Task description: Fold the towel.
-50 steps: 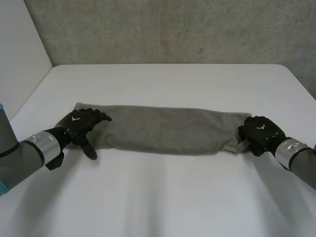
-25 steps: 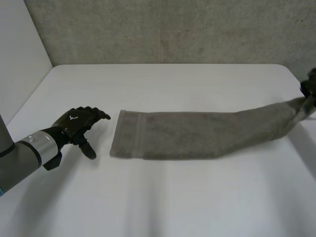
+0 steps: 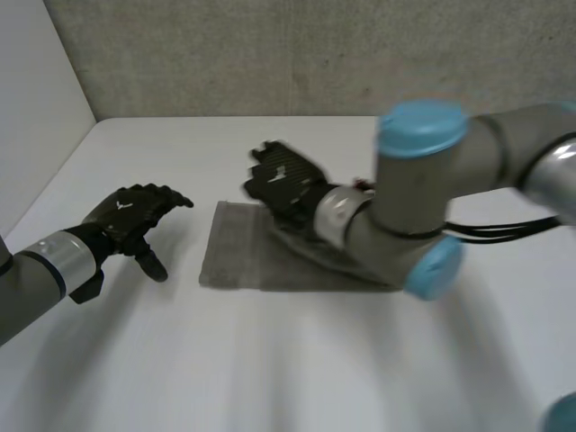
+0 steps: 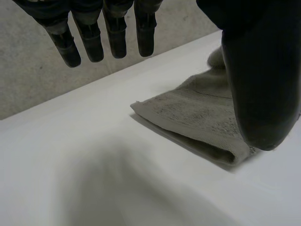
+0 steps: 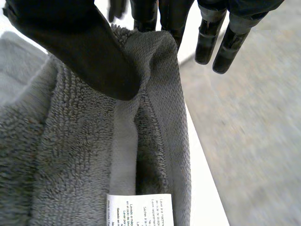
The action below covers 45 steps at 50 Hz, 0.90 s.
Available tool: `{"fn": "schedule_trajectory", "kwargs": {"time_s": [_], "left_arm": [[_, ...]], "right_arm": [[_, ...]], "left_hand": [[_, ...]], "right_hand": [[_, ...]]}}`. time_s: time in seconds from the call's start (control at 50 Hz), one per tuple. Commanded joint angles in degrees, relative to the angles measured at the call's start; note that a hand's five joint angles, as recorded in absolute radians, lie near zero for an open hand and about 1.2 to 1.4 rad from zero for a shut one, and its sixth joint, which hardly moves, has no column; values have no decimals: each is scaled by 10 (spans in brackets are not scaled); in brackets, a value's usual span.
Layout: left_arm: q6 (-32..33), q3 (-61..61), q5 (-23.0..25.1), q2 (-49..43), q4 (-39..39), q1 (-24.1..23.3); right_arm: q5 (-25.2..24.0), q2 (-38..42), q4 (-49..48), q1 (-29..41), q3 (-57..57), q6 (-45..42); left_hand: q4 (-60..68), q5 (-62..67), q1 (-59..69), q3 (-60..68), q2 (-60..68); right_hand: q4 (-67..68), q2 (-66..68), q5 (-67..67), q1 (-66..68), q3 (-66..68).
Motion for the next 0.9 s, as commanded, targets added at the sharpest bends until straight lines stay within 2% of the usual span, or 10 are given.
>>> {"fn": "schedule_trajectory", "kwargs": {"time_s": [0.02, 0.12, 0.14, 0.16, 0.18, 0.22, 0.48, 0.62, 0.74, 0.9], "left_arm": [[0, -2, 0, 13, 0, 13], [0, -2, 0, 14, -1, 15], [0, -2, 0, 14, -1, 15], [0, -2, 0, 14, -1, 16], [0, -3, 0, 14, -1, 16], [-1, -3, 0, 14, -1, 15], [-105, 7, 7, 29, -1, -10], [-127, 8, 3, 33, 0, -81], [-128, 15, -2, 21, 13, -129], [-129, 76, -71, -61, 57, -205]], "right_arm": [[2, 103, 1, 62, -121, -1], [-6, 151, 1, 82, -162, -2], [-8, 159, 1, 86, -163, -5], [-8, 159, 1, 86, -163, -5], [-1, 163, 1, 89, -165, -6], [3, 163, 1, 87, -163, -5], [46, -22, 3, 21, 22, 34], [35, -140, 8, -63, 184, 124], [26, -198, -6, -118, 307, 126], [-11, -220, -67, -184, 447, 126]], "left_hand": [[-32, -19, -59, -24, -32], [-32, -19, -59, -24, -32], [-32, -19, -59, -24, -32], [-32, -19, -59, -24, -32], [-32, -19, -59, -24, -32], [-32, -19, -59, -24, -32], [-32, -19, -59, -24, -32], [-32, -14, -54, -24, -27], [-32, -14, -54, -24, -27], [-32, -13, -52, -24, -26]], "right_hand": [[-44, 76, 46, 61, -29], [-44, 76, 46, 61, -29], [-44, -141, -171, -156, -29], [-44, -144, -173, -159, -29], [-44, -493, -523, -508, -29], [-44, -624, -654, -639, -29], [-44, -624, -654, -639, -29], [-44, -624, -654, -639, -29], [-44, -624, -654, -639, -29], [-44, -624, -654, -639, -29]]}}
